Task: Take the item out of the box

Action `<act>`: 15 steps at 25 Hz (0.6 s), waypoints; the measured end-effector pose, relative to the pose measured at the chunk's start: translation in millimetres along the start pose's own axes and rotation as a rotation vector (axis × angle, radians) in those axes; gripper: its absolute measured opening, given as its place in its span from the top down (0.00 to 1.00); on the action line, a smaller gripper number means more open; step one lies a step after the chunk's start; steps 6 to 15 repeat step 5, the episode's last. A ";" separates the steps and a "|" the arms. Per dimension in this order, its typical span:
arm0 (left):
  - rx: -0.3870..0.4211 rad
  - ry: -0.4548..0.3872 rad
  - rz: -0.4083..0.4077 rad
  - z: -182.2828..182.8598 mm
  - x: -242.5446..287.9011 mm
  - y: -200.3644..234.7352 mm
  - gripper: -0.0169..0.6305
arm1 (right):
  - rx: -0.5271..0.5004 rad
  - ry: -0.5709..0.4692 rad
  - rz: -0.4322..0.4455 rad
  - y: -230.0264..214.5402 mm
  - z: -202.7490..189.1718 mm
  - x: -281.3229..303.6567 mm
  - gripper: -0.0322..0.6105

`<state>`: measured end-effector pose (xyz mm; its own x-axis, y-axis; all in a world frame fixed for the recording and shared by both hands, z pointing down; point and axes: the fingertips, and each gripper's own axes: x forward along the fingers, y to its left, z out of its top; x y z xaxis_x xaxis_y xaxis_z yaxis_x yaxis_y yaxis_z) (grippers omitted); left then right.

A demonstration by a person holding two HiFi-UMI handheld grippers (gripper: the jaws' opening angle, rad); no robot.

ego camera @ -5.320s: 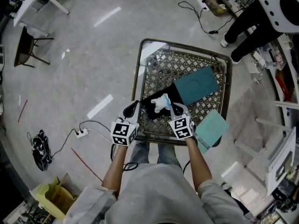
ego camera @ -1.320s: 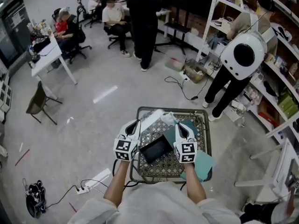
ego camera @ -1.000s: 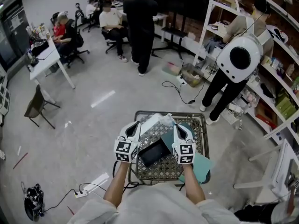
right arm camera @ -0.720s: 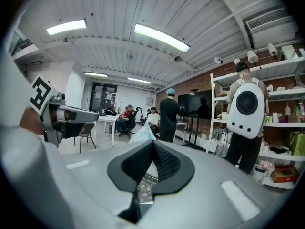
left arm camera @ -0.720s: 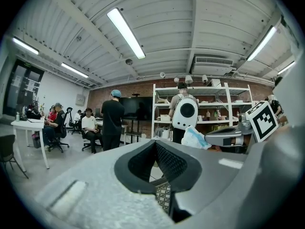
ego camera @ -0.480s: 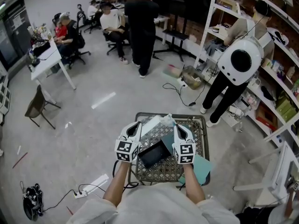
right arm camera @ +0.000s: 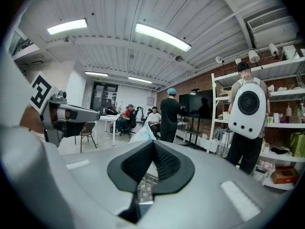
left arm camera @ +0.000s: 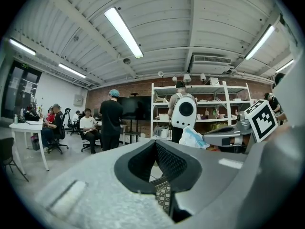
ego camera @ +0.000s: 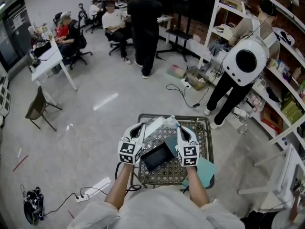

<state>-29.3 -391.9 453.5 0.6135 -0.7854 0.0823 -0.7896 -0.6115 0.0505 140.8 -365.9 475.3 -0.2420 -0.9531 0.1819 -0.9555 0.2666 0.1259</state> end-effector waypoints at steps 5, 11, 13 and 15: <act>0.000 0.002 -0.004 -1.9 -0.2 -3.9 0.97 | 0.003 0.000 -0.004 -2.3 -2.8 -2.3 0.95; 0.000 0.002 -0.004 -1.9 -0.2 -3.9 0.97 | 0.003 0.000 -0.004 -2.3 -2.8 -2.3 0.95; 0.000 0.002 -0.004 -1.9 -0.2 -3.9 0.97 | 0.003 0.000 -0.004 -2.3 -2.8 -2.3 0.95; 0.000 0.002 -0.004 -1.9 -0.2 -3.9 0.97 | 0.003 0.000 -0.004 -2.3 -2.8 -2.3 0.95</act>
